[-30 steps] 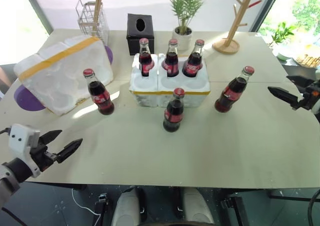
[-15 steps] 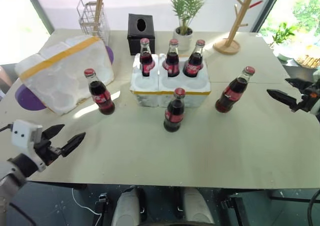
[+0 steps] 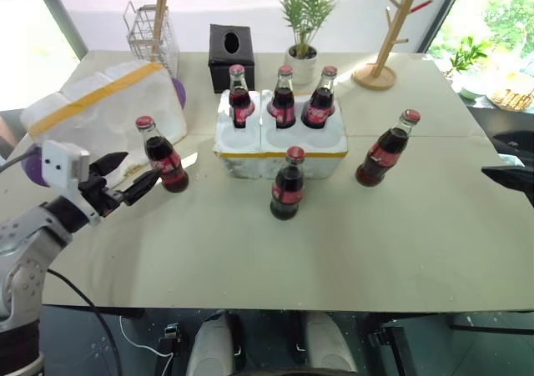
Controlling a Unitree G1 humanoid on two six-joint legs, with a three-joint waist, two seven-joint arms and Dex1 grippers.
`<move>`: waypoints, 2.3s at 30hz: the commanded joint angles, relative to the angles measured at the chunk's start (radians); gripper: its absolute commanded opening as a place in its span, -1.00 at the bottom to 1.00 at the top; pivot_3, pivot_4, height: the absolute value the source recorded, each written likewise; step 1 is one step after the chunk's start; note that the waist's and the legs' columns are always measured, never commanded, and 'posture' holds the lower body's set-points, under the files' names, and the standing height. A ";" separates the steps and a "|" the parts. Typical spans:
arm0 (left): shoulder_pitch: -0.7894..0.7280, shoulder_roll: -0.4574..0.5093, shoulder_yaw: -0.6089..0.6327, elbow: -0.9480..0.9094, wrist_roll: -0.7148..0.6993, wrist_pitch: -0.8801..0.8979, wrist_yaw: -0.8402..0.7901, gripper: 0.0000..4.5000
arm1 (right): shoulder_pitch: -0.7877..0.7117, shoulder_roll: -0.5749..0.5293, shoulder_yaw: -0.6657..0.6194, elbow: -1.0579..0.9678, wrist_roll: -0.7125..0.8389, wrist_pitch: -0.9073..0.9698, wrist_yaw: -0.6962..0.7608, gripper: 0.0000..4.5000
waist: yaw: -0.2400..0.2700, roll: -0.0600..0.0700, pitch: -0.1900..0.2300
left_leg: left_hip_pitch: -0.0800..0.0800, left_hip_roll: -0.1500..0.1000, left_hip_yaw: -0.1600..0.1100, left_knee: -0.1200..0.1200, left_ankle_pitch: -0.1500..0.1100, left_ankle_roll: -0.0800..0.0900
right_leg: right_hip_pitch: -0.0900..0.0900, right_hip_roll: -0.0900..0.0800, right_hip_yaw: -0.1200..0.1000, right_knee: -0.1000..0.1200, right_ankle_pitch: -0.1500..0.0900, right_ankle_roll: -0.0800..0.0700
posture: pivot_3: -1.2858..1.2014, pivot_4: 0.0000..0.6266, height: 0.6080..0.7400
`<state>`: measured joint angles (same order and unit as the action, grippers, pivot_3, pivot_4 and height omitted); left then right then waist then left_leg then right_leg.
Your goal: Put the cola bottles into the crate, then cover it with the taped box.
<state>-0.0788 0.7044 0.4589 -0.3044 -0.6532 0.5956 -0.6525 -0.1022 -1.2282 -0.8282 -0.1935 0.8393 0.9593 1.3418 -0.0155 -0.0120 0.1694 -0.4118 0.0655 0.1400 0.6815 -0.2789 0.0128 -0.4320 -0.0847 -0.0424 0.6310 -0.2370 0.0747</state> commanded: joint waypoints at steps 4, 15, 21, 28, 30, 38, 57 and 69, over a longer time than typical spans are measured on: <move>-0.131 0.007 -0.088 0.120 0.076 -0.078 -0.026 0.98 | -0.020 0.066 -0.095 -0.278 0.290 0.169 -0.163 1.00 | 0.008 -0.004 0.000 | 0.000 -0.001 -0.001 0.000 0.000 0.000 | 0.001 -0.001 0.000 -0.001 0.000 0.000 | 0.03 -0.52 1.00; -0.281 -0.065 -0.242 0.350 0.203 -0.217 -0.080 0.98 | -0.091 0.050 -0.046 -0.302 0.512 0.180 -0.359 1.00 | 0.003 -0.005 0.001 | -0.001 -0.003 0.000 0.001 -0.001 0.001 | 0.001 -0.003 0.000 -0.002 0.000 0.000 | 0.03 -0.52 1.00; -0.274 -0.076 -0.236 0.380 0.219 -0.260 -0.102 0.60 | -0.105 0.045 -0.001 -0.306 0.544 0.158 -0.413 1.00 | 0.004 -0.005 0.001 | -0.001 -0.002 -0.001 0.001 -0.001 0.002 | 0.001 -0.003 0.000 -0.001 0.000 0.000 | 0.03 -0.52 1.00; -0.270 -0.034 -0.215 0.269 0.113 -0.110 -0.162 0.18 | -0.099 0.054 0.032 -0.303 0.525 0.125 -0.416 1.00 | 0.005 -0.006 0.001 | -0.001 -0.002 0.000 0.001 -0.001 0.002 | 0.001 -0.003 0.000 -0.001 0.000 0.000 | 0.03 -0.52 1.00; -0.297 0.002 -0.203 0.206 0.016 0.004 -0.210 0.18 | -0.098 0.052 0.037 -0.297 0.518 0.117 -0.411 1.00 | 0.004 -0.007 0.001 | -0.002 -0.002 -0.001 0.001 -0.001 0.002 | 0.001 -0.003 0.000 -0.001 0.000 0.000 | 0.03 -0.52 1.00; -0.649 -0.008 -0.240 0.305 -0.112 0.177 -0.269 0.18 | -0.069 0.071 0.051 -0.302 0.472 0.082 -0.416 1.00 | 0.026 -0.009 0.003 | -0.009 -0.003 -0.004 0.003 0.000 0.001 | -0.003 -0.002 -0.003 -0.001 0.001 0.001 | 0.03 -0.52 1.00; -0.894 -0.221 -0.564 0.876 0.406 -0.404 -0.396 0.18 | 0.004 0.121 0.077 -0.319 0.410 -0.004 -0.429 1.00 | 0.027 -0.011 0.004 | -0.013 -0.004 -0.006 0.003 0.000 0.002 | -0.007 0.004 -0.004 0.000 0.003 0.006 | 0.03 -0.52 1.00; -0.818 -0.232 -0.468 0.730 0.352 -0.315 -0.354 0.96 | 0.019 0.136 0.212 -0.298 0.198 -0.136 -0.391 1.00 | 0.026 -0.011 0.004 | -0.013 -0.004 -0.006 0.004 0.000 0.001 | -0.007 0.003 -0.004 0.000 0.003 0.006 | 0.03 -0.52 1.00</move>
<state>-0.8821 0.4444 -0.0601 0.5035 -0.2584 0.2508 -1.0013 -0.0767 -1.1000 -0.6190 -0.4937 1.0635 0.8574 0.9491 0.0106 -0.0232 0.1733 -0.4250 0.0618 0.1339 0.6859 -0.2784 0.0138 -0.4386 -0.0817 -0.0463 0.6316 -0.2340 0.0809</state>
